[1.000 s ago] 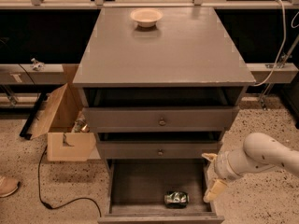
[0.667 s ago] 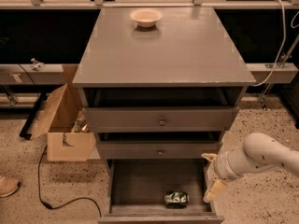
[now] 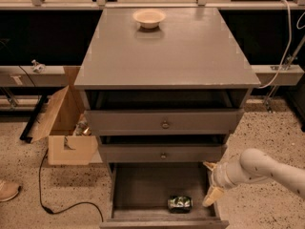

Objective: Pick green can from bottom drawer and place on counter

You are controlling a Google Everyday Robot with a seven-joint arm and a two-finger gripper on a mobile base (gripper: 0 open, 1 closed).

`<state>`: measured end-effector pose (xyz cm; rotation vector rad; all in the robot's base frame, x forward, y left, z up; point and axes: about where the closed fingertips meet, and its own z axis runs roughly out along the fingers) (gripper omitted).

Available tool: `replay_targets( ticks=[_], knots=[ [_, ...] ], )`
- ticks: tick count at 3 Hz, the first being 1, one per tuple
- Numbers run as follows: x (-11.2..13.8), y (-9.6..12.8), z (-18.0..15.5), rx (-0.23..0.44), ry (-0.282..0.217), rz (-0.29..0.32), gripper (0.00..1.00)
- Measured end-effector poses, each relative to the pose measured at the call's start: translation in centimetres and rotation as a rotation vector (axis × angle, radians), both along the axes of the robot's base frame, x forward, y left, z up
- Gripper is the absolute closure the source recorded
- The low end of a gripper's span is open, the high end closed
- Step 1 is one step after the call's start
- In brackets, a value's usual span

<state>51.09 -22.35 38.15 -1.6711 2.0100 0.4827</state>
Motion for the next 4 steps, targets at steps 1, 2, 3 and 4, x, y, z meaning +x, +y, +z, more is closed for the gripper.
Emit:
replay_targets(
  ticks=[1, 2, 3, 4],
  knots=[
    [1.2, 0.0, -4.5, 0.02, 0.021, -0.002, 0.0],
    [2.0, 0.7, -9.4, 0.018, 0.058, -0.004, 0.0],
    [2.4, 1.5, -13.9, 0.018, 0.089, -0.019, 0.0],
    [2.2, 2.4, -17.1, 0.017, 0.113, -0.036, 0.0]
  ],
)
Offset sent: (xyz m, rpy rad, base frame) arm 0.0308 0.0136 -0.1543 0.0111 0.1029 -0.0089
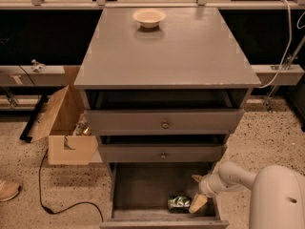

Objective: Pick green can from bottom drawer and place on counter

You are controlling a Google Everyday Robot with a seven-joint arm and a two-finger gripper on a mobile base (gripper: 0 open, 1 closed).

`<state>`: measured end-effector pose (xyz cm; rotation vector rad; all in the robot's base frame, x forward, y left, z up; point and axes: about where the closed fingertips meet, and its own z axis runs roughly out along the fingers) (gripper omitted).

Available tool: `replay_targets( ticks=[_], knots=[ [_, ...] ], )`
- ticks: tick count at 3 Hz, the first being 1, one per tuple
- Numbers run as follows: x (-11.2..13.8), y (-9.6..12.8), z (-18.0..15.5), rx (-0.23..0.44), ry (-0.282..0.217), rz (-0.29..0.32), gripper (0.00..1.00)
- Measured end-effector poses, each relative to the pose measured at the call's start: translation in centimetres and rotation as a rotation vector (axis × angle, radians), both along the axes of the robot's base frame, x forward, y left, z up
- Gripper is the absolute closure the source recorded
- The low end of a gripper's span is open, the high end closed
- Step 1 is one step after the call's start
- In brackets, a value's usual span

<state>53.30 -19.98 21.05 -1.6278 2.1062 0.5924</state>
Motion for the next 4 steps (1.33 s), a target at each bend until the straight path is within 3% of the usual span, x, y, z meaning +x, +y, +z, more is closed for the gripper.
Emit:
replay_targets(
  ticks=[2, 4],
  knots=[
    [-0.7, 1.4, -5.3, -0.01, 0.024, -0.015, 0.0],
    [0.1, 1.2, -6.3, -0.022, 0.025, -0.029, 0.0]
  ],
)
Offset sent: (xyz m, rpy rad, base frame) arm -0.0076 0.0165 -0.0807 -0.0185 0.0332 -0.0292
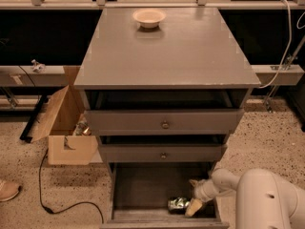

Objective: Pick green can from bottom drawer and place on counter

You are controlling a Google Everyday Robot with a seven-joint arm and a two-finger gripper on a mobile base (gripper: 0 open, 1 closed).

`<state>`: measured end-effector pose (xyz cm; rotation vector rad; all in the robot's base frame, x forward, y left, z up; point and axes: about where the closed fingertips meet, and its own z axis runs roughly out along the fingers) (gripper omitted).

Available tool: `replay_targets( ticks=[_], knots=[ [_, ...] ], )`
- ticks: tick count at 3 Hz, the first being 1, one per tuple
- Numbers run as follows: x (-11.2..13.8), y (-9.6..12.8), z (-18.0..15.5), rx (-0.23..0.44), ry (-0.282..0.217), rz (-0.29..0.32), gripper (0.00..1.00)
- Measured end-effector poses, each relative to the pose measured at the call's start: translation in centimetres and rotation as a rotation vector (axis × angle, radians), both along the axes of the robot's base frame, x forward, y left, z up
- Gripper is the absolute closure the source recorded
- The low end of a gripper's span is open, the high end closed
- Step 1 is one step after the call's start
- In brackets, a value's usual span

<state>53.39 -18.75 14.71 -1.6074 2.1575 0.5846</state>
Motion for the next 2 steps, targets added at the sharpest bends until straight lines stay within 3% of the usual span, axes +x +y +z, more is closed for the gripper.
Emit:
replay_targets(
  ticks=[2],
  knots=[
    [0.66, -0.29, -0.37, -0.011, -0.005, -0.009, 0.0]
  ],
)
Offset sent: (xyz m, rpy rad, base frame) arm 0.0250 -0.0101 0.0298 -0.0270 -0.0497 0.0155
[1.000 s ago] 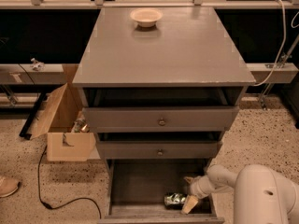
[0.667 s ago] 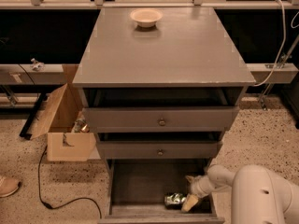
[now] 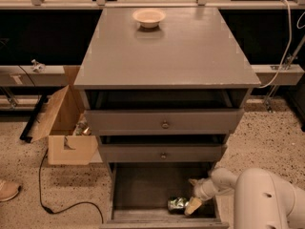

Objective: Pick green can from bottom drawer and place on counter

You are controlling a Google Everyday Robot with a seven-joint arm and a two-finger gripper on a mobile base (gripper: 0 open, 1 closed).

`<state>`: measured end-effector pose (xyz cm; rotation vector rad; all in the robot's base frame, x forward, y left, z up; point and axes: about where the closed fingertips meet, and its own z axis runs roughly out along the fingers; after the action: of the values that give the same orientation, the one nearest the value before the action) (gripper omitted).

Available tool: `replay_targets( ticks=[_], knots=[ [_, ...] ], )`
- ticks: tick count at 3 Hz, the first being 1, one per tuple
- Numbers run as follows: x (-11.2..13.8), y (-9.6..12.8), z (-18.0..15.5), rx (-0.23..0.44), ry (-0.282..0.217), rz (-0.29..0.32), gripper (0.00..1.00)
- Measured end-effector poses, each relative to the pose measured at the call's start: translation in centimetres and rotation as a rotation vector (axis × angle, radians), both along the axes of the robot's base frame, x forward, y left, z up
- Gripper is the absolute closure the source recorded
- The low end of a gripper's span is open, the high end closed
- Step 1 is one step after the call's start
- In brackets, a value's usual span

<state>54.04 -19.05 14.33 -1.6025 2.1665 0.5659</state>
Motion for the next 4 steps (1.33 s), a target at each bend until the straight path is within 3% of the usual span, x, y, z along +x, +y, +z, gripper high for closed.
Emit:
replay_targets(
  ticks=[2, 4],
  knots=[
    [0.0, 1.7, 1.4, -0.006, -0.018, 0.045, 0.0],
    [-0.4, 3.7, 0.3, -0.025, -0.007, 0.079, 0.0]
  ],
)
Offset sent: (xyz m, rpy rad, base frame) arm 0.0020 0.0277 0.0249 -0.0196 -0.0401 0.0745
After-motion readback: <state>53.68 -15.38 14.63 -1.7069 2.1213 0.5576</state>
